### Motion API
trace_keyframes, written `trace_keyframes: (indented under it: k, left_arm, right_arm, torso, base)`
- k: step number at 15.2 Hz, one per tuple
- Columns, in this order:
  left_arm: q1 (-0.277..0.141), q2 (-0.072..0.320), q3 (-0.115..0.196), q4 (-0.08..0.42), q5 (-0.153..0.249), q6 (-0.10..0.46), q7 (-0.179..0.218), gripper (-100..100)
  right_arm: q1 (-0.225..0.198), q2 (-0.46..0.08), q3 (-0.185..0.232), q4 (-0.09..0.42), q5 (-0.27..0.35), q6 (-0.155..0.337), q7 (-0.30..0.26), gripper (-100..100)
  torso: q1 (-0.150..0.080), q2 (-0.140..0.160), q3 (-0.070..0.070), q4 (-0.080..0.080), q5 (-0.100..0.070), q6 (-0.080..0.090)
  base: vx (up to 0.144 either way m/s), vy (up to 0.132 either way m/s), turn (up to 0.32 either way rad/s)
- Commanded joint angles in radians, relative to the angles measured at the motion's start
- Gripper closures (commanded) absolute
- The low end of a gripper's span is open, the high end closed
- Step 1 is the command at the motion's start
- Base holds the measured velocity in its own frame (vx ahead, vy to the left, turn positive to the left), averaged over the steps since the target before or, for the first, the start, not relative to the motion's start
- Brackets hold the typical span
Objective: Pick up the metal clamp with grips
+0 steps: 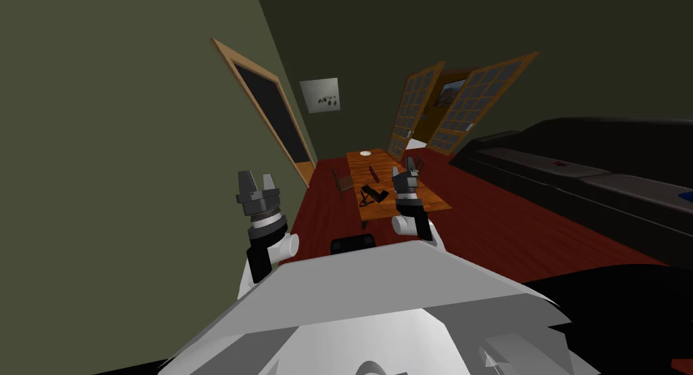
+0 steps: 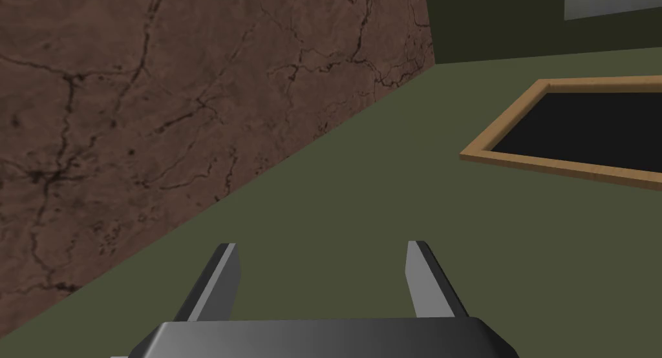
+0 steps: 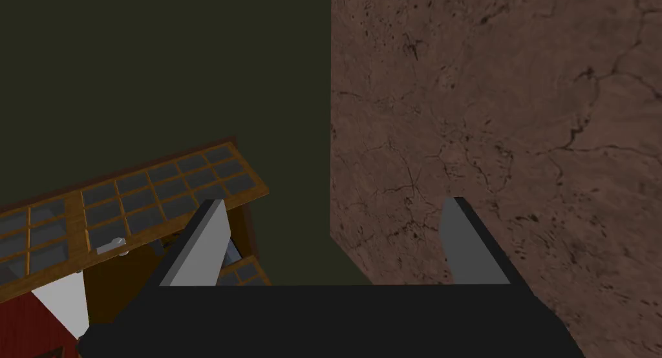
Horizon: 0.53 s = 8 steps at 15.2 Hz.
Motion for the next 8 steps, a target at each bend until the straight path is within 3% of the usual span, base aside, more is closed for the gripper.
trace_keyframes:
  k: [1, 3, 5, 8]
  left_arm:
    - [0.000, 0.000, 0.000, 0.000, 0.000, 0.000, 0.000, 0]
    - [0.000, 0.000, 0.000, 0.000, 0.000, 0.000, 0.000, 0]
    - [0.000, 0.000, 0.000, 0.000, 0.000, 0.000, 0.000, 0]
    - [0.000, 0.000, 0.000, 0.000, 0.000, 0.000, 0.000, 0]
  right_arm:
    - [-0.004, -0.045, -0.014, 0.021, -0.008, 0.024, -0.018, -100]
    - [-0.007, -0.067, -0.024, 0.034, -0.013, 0.040, -0.030, -100]
    - [-0.014, -0.111, -0.049, 0.071, -0.026, 0.083, -0.061, -100]
    - [-0.019, -0.131, -0.064, 0.094, -0.035, 0.110, -0.081, -100]
  torso:
    - [0.000, 0.000, 0.000, 0.000, 0.000, 0.000]
    - [0.003, 0.000, 0.000, 0.000, 0.001, 0.000]
    - [0.007, -0.001, 0.000, 0.000, 0.001, 0.000]
    - [0.009, -0.002, -0.001, 0.000, 0.002, 0.000]
  base:
    - [0.003, 0.038, 0.007]
    - [-0.001, 0.073, 0.001]
    - [0.028, 0.126, 0.000]
    - [0.023, 0.127, -0.003]
